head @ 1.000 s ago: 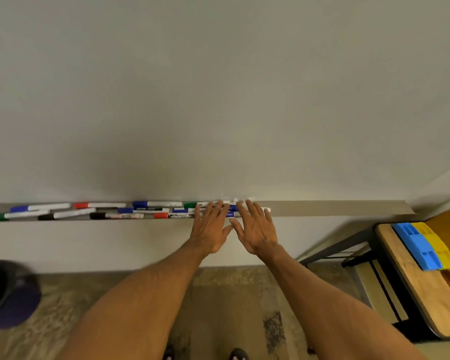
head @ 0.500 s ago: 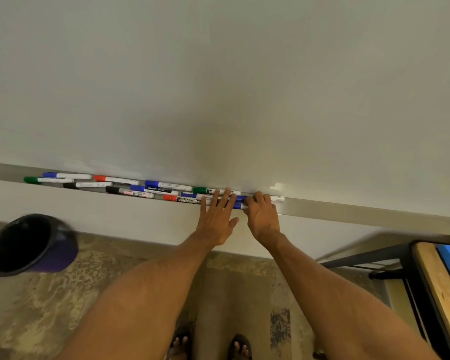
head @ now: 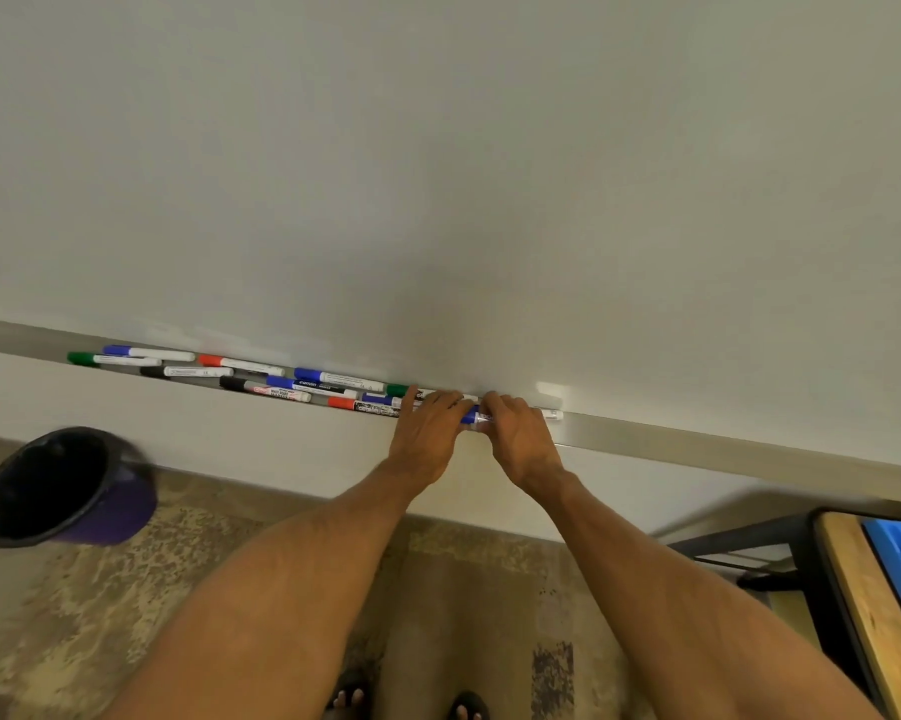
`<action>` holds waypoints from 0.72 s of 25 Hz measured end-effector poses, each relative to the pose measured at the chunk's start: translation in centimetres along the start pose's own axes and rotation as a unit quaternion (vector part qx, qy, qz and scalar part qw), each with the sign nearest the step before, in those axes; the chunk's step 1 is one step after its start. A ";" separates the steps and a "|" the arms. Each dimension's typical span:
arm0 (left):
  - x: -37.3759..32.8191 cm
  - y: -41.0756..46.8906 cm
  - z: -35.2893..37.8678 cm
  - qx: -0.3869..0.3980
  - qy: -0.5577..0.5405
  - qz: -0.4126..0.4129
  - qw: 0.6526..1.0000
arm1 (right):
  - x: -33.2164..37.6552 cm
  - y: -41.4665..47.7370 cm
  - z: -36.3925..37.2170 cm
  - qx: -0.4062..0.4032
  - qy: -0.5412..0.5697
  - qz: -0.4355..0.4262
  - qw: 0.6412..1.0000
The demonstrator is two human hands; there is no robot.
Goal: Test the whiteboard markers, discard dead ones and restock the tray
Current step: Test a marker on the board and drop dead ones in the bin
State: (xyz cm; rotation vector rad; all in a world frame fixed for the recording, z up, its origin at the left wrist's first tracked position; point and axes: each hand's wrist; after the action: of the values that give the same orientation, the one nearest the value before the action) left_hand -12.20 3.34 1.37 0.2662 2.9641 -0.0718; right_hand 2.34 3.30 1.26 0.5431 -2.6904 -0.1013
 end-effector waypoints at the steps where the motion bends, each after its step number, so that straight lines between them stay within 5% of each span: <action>1: -0.1 -0.1 -0.5 -0.016 -0.012 0.000 1.000 | 0.2 0.0 -0.5 0.001 0.008 -0.011 1.000; 10: -0.5 -1.0 -5.8 -0.076 0.062 0.063 0.993 | 2.0 0.7 -5.6 0.030 -0.086 -0.104 0.990; 18: -0.9 -1.9 -11.6 -0.135 0.083 0.106 0.982 | 5.9 -0.4 -11.0 -0.040 -0.180 -0.071 0.980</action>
State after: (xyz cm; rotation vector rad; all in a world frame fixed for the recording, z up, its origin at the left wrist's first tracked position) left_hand -13.56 2.02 12.97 0.5724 3.0362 0.3948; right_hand 1.81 0.70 13.41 0.7535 -2.9742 -0.3785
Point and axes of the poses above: each hand's wrist, its own y-axis towards the middle knuckle, its own z-axis out of the palm, x = y × z, and after that the axes turned 5 degrees about -z, right-handed
